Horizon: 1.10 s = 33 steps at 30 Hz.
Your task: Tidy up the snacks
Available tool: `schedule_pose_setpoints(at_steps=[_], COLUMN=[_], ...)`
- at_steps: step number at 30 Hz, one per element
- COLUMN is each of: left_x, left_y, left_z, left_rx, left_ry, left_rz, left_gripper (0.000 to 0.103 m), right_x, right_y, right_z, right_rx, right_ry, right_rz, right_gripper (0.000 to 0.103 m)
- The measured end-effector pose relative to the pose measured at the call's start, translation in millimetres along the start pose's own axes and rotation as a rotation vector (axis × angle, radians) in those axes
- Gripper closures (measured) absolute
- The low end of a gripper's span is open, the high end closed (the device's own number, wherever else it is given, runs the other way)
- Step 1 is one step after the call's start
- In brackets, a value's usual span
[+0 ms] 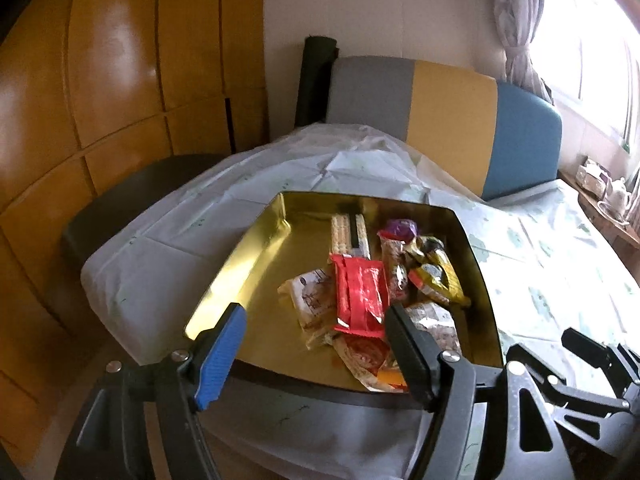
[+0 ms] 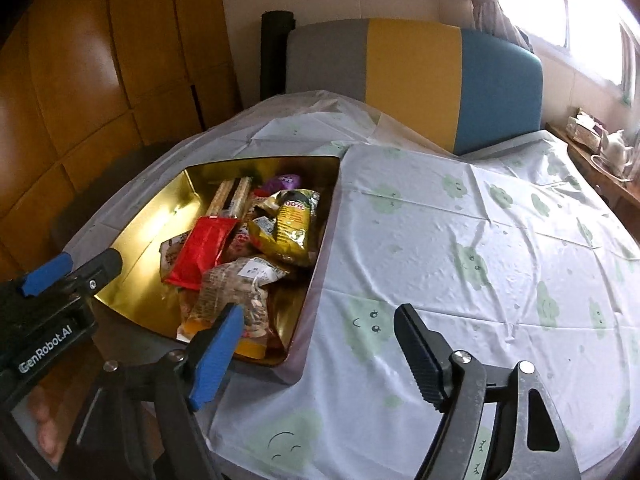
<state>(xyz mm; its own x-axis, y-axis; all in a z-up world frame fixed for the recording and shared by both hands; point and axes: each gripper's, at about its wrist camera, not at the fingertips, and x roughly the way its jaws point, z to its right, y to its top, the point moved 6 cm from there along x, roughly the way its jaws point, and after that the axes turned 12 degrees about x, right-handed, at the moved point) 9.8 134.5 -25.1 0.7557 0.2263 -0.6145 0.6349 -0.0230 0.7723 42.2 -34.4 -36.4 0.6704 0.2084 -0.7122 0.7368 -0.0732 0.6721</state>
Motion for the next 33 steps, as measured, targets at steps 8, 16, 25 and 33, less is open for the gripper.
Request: schedule_pose_setpoints(at_steps=[8,16,25,33], left_x=[-4.4,-3.9,-3.5,-3.5], left_y=[1.8,1.3,1.9,1.3], left_z=[-2.5,-0.2,0.2,-1.4], left_rx=[-0.004,0.003,0.003,-0.003], left_ry=[0.003,-0.018,-0.031,-0.039], left_rz=[0.021,0.01,0.012,0.007], left_gripper=[0.03,0.031,0.032,0.032], right_x=[-0.1,2.2,4.4,7.6], right_y=[-1.0,-2.6,-2.9,-4.4], right_z=[-2.2,-4.4,-6.7,-8.7], right_rx=[-0.006,-0.014,-0.024,-0.023], right_ry=[0.004,0.004,0.005,0.005], right_rz=[0.004,-0.002,-0.008,-0.015], right_gripper=[0.025,0.025,0.025,0.024])
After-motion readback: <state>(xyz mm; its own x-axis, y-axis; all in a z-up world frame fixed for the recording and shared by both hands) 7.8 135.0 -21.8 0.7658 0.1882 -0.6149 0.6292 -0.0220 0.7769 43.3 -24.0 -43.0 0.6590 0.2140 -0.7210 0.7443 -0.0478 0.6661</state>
